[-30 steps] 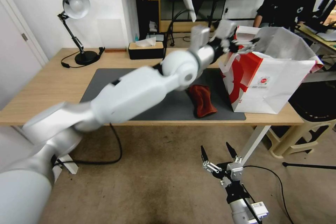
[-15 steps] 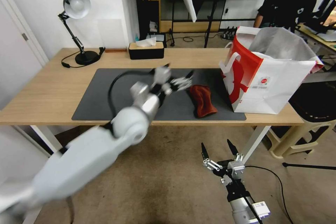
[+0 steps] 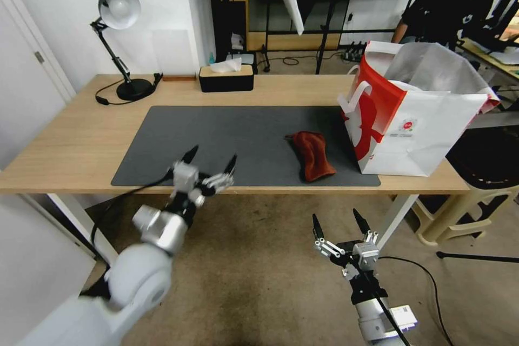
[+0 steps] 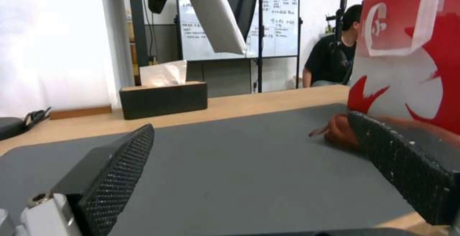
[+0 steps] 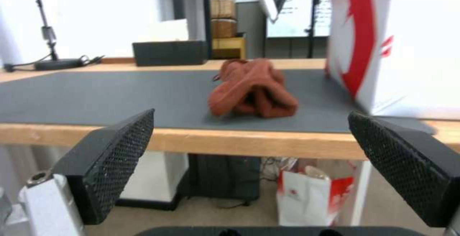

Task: Sweep shrimp from table into container with towel, then put container into takeout bag.

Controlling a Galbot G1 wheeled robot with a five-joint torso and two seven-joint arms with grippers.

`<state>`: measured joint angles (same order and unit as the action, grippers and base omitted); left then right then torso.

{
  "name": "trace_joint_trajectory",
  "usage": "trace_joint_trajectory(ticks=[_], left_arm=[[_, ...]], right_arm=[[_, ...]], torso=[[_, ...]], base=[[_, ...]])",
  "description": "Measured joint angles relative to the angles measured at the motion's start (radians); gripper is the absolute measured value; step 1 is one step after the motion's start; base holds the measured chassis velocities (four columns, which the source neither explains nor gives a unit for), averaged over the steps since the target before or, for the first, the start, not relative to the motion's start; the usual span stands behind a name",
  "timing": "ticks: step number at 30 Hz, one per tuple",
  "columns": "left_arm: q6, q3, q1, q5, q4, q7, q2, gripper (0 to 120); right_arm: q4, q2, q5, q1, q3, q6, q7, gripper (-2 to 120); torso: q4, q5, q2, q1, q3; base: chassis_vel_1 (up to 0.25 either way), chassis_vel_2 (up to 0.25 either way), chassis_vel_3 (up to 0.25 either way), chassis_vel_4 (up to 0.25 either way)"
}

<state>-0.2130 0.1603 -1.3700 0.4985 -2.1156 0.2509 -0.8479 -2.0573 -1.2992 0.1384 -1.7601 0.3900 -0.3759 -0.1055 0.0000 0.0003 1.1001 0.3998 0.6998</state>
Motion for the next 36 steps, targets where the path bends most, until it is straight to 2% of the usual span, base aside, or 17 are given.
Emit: trace_joint_trajectory(ticks=[2, 6, 13, 18, 21, 27, 36], left_arm=[[-0.032, -0.001, -0.024, -0.029, 0.016, -0.01, -0.019, 100], [-0.09, -0.004, -0.088, -0.096, 0.048, -0.016, -0.055, 100], [-0.158, -0.013, -0.158, -0.179, 0.095, 0.006, -0.104, 100], [-0.183, -0.012, -0.178, -0.198, 0.114, 0.042, -0.116, 100], [-0.216, -0.001, -0.193, -0.217, 0.136, 0.09, -0.127, 100], [-0.238, 0.006, -0.214, -0.219, 0.151, 0.105, -0.13, 100], [-0.244, 0.007, -0.216, -0.217, 0.154, 0.107, -0.134, 100]], right_arm=[[-0.015, -0.02, -0.016, -0.021, 0.015, -0.016, -0.015, 100], [-0.037, -0.031, -0.025, -0.031, 0.02, -0.017, -0.033, 100], [-0.059, -0.039, -0.009, -0.042, 0.023, 0.002, -0.039, 100], [-0.062, -0.041, 0.004, -0.046, 0.025, 0.013, -0.038, 100], [-0.06, -0.046, 0.006, -0.047, 0.027, 0.023, -0.034, 100], [-0.06, -0.048, 0.006, -0.044, 0.028, 0.035, -0.024, 100], [-0.058, -0.047, 0.007, -0.042, 0.03, 0.041, -0.016, 100]], torso=[[-0.0009, -0.0004, 0.0, 0.0, 0.0], [0.0002, 0.0, 0.0, 0.0, 0.0], [0.0001, -0.0002, 0.0, 0.0, 0.0], [0.0001, -0.0002, 0.0, 0.0, 0.0], [-0.0001, -0.0003, 0.0, 0.0, 0.0], [0.0001, -0.0003, 0.0, 0.0, 0.0], [0.0, -0.0003, 0.0, 0.0, 0.0]], base=[[0.0, 0.0, 0.0, 0.0], [0.0, 0.0, 0.0, 0.0], [0.0, 0.0, 0.0, 0.0], [0.0, 0.0, 0.0, 0.0], [0.0, 0.0, 0.0, 0.0], [0.0, 0.0, 0.0, 0.0], [0.0, 0.0, 0.0, 0.0]])
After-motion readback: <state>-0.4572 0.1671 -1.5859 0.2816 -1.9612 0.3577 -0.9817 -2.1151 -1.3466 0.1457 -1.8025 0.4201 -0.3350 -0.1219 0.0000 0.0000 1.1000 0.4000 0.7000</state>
